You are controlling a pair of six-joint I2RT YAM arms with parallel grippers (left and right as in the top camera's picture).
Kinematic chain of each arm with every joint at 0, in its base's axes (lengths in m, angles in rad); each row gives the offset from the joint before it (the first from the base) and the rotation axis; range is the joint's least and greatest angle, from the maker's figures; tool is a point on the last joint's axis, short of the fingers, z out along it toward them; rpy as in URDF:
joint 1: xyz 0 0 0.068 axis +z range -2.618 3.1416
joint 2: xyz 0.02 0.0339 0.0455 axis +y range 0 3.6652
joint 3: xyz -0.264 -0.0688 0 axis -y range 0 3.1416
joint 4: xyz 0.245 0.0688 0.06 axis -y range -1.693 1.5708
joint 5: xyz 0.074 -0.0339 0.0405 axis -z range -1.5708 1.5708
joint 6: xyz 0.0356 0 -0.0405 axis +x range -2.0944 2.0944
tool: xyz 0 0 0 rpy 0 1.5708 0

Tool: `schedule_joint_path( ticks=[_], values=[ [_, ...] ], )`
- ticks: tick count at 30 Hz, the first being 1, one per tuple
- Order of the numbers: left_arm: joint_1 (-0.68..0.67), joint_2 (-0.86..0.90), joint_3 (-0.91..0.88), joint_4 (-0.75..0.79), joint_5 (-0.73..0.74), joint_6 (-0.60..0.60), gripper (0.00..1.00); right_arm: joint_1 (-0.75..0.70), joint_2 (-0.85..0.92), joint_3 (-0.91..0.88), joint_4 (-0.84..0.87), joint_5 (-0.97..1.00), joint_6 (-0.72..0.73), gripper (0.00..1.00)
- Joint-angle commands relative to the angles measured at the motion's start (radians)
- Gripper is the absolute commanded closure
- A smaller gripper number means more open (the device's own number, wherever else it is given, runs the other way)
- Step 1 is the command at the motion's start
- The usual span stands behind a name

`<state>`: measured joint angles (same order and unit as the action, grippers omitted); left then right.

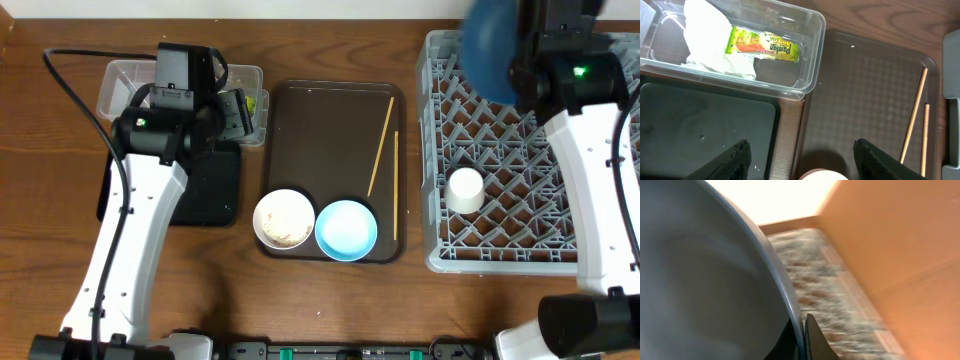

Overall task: Sort waste into correct bins and load items into the dishwasher rack
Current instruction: 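Stand the blue plate upright at the back of the dish rack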

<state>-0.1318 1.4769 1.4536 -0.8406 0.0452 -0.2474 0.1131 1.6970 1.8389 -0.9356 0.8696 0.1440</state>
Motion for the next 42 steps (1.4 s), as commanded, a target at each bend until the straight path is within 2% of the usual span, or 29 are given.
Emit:
schedule_joint_path(
  ticks=[1, 5, 12, 24, 31, 36, 42],
  values=[
    [0.003, 0.024, 0.003, 0.011, -0.013, -0.001, 0.32, -0.072, 0.027, -0.003, 0.028, 0.27, -0.147, 0.99],
    [0.003, 0.027, 0.002, 0.013, -0.013, -0.001, 0.32, -0.17, 0.05, -0.003, 0.156, 0.273, -0.245, 0.99],
    [0.003, 0.027, 0.002, 0.014, -0.013, -0.002, 0.32, -0.289, 0.129, -0.003, 0.352, 0.19, -0.572, 0.99],
    [0.003, 0.027, 0.002, 0.018, -0.013, -0.001, 0.31, -0.321, 0.317, -0.003, 0.619, 0.113, -0.94, 0.99],
    [0.003, 0.027, 0.002, 0.023, -0.013, -0.002, 0.32, -0.31, 0.351, -0.003, 0.584, 0.038, -0.949, 0.99],
    [0.003, 0.027, 0.002, 0.035, -0.013, -0.001, 0.31, -0.294, 0.357, -0.003, 0.491, 0.016, -0.879, 0.98],
    [0.003, 0.027, 0.002, 0.041, -0.013, -0.001, 0.3, -0.288, 0.357, -0.003, 0.377, -0.052, -0.798, 0.91]
  ],
)
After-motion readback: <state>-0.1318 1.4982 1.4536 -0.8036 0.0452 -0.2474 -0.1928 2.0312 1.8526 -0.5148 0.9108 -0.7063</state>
